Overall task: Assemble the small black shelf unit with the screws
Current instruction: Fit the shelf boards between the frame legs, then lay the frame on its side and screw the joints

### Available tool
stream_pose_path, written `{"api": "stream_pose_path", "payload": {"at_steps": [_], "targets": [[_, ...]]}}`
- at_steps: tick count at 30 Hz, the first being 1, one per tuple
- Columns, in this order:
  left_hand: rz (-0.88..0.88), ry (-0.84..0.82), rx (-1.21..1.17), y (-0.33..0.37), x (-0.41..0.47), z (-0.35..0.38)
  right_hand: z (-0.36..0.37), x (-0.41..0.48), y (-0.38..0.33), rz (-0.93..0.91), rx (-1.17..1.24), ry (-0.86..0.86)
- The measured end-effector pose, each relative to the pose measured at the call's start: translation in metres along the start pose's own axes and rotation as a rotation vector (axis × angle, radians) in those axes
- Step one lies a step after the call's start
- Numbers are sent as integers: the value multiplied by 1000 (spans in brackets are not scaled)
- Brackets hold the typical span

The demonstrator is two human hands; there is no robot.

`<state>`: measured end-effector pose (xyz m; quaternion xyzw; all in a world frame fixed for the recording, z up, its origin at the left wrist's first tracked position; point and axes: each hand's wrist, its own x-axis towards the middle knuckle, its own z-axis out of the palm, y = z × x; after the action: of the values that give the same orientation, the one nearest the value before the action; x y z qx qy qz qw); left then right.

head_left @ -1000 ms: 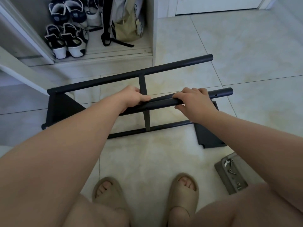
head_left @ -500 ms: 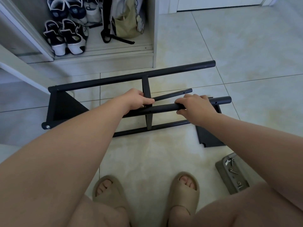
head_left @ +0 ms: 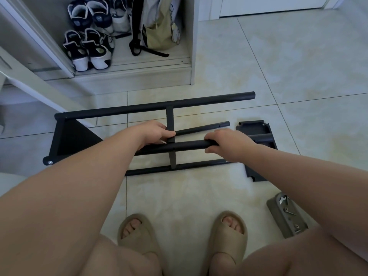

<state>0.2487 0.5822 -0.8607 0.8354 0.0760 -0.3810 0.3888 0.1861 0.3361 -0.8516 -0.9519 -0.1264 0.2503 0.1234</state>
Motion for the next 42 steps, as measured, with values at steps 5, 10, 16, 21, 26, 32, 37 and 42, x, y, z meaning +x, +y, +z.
{"api": "stream_pose_path", "payload": {"at_steps": [5, 10, 16, 21, 26, 32, 37, 42], "targets": [[35, 45, -10, -1, 0, 6, 5, 2, 0, 26, 0, 5], [42, 34, -14, -3, 0, 6, 7, 3, 1, 44, 15, 1], [56, 52, 28, 0, 1, 4, 6, 6, 0, 82, -27, 37], [36, 92, 73, 1, -5, 1, 8, 9, -4, 70, -51, 71], [84, 143, 118, 0, -15, 5, 7, 11, -8, 86, -52, 95], [92, 177, 205, -2, -27, 18, 8, -1, -6, 146, -152, 11], [58, 283, 251, 1, -42, 24, 4, -34, 17, 170, -181, 92], [194, 414, 352, 28, -68, 40, -4, -94, 59, 234, -192, 139]]}}
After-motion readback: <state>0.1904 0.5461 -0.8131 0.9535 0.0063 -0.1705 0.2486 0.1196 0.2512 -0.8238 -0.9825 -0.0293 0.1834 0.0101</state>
